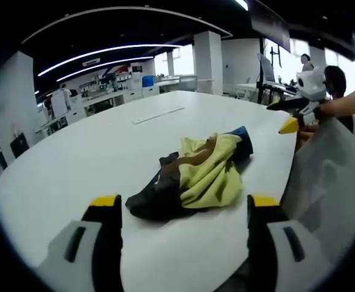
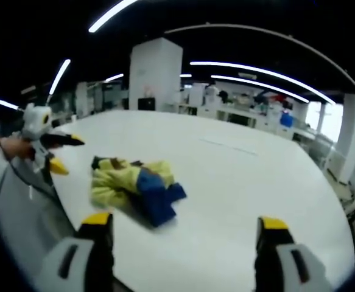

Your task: Fold the garment on the visible template until the final outline fits inside the template.

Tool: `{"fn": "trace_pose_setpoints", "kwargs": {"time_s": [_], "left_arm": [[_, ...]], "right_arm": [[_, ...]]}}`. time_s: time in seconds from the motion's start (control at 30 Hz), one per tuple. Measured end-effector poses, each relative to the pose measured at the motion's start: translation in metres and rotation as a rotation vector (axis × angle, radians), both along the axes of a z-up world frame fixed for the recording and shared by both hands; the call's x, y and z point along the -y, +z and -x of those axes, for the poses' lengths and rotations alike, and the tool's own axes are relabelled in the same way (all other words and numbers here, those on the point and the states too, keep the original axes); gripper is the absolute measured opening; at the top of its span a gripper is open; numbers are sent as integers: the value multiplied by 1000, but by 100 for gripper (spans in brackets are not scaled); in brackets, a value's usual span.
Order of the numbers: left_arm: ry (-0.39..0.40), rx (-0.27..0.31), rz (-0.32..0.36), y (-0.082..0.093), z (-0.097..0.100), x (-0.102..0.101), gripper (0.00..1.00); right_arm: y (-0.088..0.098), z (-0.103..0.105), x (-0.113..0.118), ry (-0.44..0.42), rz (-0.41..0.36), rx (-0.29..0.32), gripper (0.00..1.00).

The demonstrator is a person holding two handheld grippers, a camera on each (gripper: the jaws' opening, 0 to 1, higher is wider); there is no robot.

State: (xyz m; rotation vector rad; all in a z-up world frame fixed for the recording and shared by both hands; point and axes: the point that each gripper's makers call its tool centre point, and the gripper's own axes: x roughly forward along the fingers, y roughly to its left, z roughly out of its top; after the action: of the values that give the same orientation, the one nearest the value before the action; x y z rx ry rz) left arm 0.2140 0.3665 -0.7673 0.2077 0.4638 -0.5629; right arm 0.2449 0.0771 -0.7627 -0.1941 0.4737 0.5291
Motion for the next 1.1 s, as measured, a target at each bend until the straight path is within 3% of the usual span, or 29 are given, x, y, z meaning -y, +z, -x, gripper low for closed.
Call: {"fn": "trace_pose_setpoints", "kwargs": {"time_s": [1.1], "left_arm": [[-21,-22,-12,-3,3,6,76]], "right_arm": [[-3,-2,5,-15,10,-14,96]]}}
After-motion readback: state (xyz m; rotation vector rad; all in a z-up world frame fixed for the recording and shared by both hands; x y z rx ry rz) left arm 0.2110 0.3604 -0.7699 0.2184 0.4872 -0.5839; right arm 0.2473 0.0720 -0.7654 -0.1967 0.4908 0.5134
